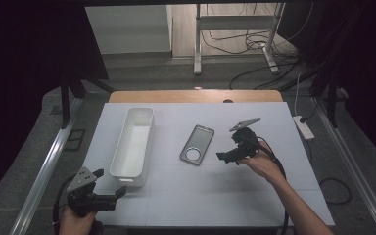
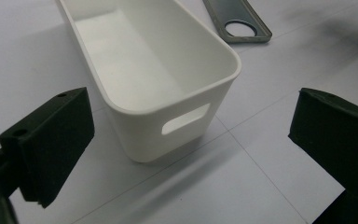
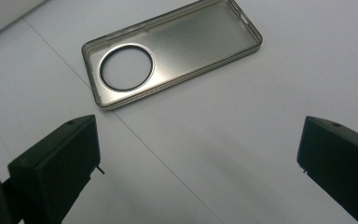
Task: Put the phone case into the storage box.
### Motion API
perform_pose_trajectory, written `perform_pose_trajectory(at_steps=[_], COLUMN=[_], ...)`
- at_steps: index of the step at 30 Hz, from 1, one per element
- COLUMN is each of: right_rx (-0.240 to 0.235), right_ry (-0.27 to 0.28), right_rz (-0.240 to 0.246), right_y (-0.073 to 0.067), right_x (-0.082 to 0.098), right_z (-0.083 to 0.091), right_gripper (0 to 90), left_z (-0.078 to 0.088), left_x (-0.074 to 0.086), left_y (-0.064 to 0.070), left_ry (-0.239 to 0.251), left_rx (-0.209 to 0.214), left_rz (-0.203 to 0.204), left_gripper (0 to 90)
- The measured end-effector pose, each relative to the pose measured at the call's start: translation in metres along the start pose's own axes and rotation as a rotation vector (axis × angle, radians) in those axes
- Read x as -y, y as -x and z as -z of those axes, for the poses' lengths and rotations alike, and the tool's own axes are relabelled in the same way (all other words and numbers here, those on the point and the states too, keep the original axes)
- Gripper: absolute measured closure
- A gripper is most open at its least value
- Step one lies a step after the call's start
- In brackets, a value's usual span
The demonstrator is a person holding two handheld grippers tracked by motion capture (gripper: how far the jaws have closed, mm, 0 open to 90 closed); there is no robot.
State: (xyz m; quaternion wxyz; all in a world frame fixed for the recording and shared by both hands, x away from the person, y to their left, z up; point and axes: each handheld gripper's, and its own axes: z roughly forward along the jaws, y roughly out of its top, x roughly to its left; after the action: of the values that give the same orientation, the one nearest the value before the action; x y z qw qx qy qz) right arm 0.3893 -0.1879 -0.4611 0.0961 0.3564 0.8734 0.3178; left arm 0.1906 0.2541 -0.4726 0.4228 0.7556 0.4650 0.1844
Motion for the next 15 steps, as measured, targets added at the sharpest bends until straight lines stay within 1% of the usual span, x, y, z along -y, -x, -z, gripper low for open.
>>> perform_pose_trajectory(at_steps=[5,10,13,15], right_rx=[-0.018,-0.033,-0.019,-0.014], right_ry=[-0.022,-0.024,-0.038,-0.040], right_rz=[0.002,-0.004,0.001,-0.006], right_y=[0.001,0.002,0.002,0.002], right_x=[-0.007,-0.012,-0.015,-0.017], right_z=[-0.007,-0.014,-0.020,-0.024], right_gripper=[0.0,0.0,0.0,0.0], left_z=[0.000,0.000,0.000,0.000], left_x=[0.000,0.000,0.000,0.000], left_y=[0.000,0.000,0.000,0.000], left_ry=[-0.002,-0.002,-0.003,-0.004], left_rx=[0.000,0.001,0.001,0.002], left_rz=[-0.003,-0.005,-0.006,-0.006], left_gripper=[0.7,0.8,0.8,0.8])
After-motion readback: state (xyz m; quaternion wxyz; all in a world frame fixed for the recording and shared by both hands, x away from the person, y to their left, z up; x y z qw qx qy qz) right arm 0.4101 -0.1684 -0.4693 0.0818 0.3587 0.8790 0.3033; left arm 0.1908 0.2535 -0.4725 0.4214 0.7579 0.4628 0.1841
